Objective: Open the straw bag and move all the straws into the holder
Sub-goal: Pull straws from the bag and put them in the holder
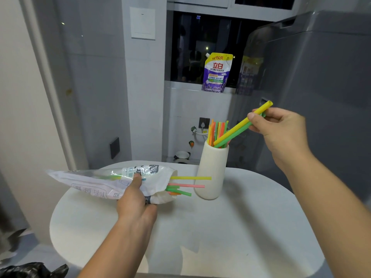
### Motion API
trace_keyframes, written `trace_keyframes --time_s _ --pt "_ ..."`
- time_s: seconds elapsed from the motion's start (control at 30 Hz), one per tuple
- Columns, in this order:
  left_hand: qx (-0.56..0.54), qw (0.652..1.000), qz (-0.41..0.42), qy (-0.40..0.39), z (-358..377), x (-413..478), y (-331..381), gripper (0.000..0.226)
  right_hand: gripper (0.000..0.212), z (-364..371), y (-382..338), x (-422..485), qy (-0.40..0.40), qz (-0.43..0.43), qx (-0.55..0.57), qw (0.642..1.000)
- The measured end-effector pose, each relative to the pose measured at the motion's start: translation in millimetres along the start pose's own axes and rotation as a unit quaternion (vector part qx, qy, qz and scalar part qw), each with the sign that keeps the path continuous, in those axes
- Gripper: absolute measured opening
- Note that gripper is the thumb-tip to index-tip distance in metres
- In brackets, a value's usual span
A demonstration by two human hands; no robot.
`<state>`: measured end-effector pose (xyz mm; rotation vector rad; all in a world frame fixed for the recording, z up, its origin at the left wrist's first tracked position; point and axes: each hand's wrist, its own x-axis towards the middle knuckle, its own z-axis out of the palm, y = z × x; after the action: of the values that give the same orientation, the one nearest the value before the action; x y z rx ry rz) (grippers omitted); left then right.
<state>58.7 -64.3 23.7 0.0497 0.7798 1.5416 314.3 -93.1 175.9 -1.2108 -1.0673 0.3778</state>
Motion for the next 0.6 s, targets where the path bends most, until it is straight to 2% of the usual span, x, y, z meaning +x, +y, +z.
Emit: trace_keyframes --time_s 0.23,0.43,0.6 --pt "-0.003 1.0 -0.002 -0.003 2.5 -4.9 -0.2 0.036 0.008 11.2 8.8 12.1 -0.036 0.004 -0.073 0.997" --pt "0.008 1.0 -0.004 -0.01 4.2 -4.6 -1.0 0.041 0.056 17.1 24.1 14.4 -0.029 -0.109 -0.196 0.974" --pt "0.007 1.0 0.001 -0.014 5.3 -6.4 -2.2 0.039 0.042 26.4 34.0 14.4 -0.058 -0.145 -0.274 0.949"
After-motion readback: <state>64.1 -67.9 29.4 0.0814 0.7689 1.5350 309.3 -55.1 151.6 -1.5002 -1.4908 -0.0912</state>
